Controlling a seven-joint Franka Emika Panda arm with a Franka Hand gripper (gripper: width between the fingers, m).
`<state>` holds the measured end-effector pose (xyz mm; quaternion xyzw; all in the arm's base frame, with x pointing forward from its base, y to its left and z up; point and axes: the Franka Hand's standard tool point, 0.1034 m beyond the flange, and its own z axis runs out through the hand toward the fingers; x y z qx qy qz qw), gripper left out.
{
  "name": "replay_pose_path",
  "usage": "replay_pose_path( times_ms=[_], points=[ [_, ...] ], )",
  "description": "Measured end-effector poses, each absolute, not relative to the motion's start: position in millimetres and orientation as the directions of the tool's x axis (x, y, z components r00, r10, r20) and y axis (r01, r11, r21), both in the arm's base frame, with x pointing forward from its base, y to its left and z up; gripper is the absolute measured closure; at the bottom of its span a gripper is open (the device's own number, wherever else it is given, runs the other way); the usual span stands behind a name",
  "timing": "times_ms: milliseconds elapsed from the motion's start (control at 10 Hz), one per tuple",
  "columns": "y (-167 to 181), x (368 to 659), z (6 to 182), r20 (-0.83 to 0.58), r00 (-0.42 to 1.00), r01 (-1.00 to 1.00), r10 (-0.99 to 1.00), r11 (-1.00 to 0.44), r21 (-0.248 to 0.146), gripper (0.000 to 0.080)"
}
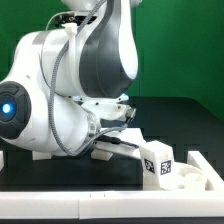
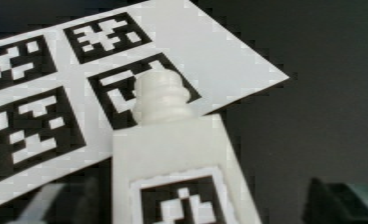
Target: Assemble stool
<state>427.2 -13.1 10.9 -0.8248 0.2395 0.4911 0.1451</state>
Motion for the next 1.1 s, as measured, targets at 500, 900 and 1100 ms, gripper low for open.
replay_pose_path(
  times_ms=[500, 900, 1100],
  points=[
    [-13.0, 436.1, 26.8, -0.868, 0.432, -0.526, -0.245, -0.850, -0.021, 0.0468],
    [13.5, 466.2, 112.3, -0.726, 0.635, -0.471, -0.262, -0.877, -0.096, 0.0468],
    [15.6, 468.7, 110.7, -0.625, 0.725, -0.444, -0.288, -0.890, -0.105, 0.0466]
  ],
)
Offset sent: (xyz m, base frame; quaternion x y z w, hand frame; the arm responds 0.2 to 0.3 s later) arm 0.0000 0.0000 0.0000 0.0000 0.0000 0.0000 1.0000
